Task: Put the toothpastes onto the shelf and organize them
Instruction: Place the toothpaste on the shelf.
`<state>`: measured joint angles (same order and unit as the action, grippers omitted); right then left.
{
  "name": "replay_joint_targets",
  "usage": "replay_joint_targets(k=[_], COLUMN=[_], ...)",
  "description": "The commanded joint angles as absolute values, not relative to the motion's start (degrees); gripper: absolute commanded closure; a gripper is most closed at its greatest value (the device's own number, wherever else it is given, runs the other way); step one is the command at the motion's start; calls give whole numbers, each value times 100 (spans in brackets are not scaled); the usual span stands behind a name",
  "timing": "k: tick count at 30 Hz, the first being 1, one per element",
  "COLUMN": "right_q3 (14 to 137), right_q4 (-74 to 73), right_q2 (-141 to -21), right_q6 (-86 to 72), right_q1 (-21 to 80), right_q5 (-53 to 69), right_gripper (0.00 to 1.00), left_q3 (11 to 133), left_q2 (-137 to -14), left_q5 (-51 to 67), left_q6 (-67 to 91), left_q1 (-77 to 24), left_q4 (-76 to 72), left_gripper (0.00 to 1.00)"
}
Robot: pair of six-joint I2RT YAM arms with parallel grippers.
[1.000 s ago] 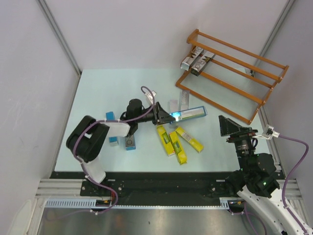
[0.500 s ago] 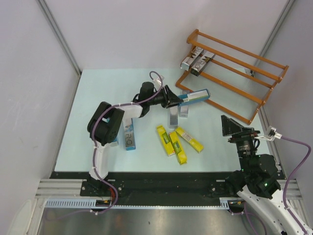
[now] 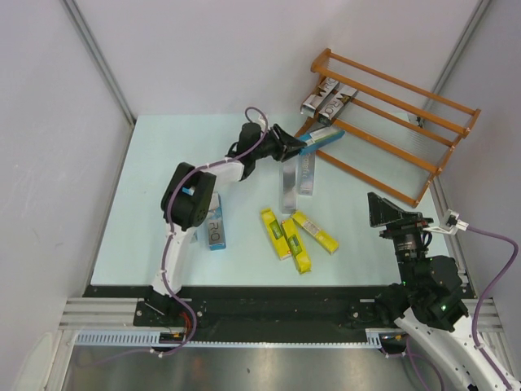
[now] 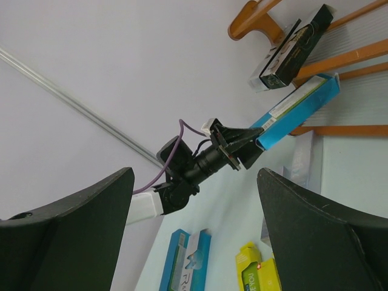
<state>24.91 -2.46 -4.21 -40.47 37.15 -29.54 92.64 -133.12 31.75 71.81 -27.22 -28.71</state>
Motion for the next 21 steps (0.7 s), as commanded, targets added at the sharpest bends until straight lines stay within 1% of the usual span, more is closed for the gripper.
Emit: replay_joint_targets(k=[1,6,12,19,21], right_q3=[2690,2698,2698,2698,2698], right_q4=[-193,-237,-255,-290,-307], right_q2=[-360,-378,-369,-360,-369], right_q6=[-4078,-4122,-4122,-4070,-4052], right_q1=[3683,3691,3691,3691,3683], right_q5=[-3102,-3111,-3094,-3085,-3085], right_gripper=[12,12,12,12,12], left_q3=[10019,10221,10845,10802,10950], left_q2=[-13412,-13658,-14132,-14291,-14352], left_q5=[2874,2611,2426,1882,1644], left_q6=[7391,7804,7892,8200,8226], left_q1=[-2698,-2716,-2795,-2874,-2918], left_q4=[-2848,-3076,-2777,-2971,-2874], left_gripper=[73,70,68,66,65])
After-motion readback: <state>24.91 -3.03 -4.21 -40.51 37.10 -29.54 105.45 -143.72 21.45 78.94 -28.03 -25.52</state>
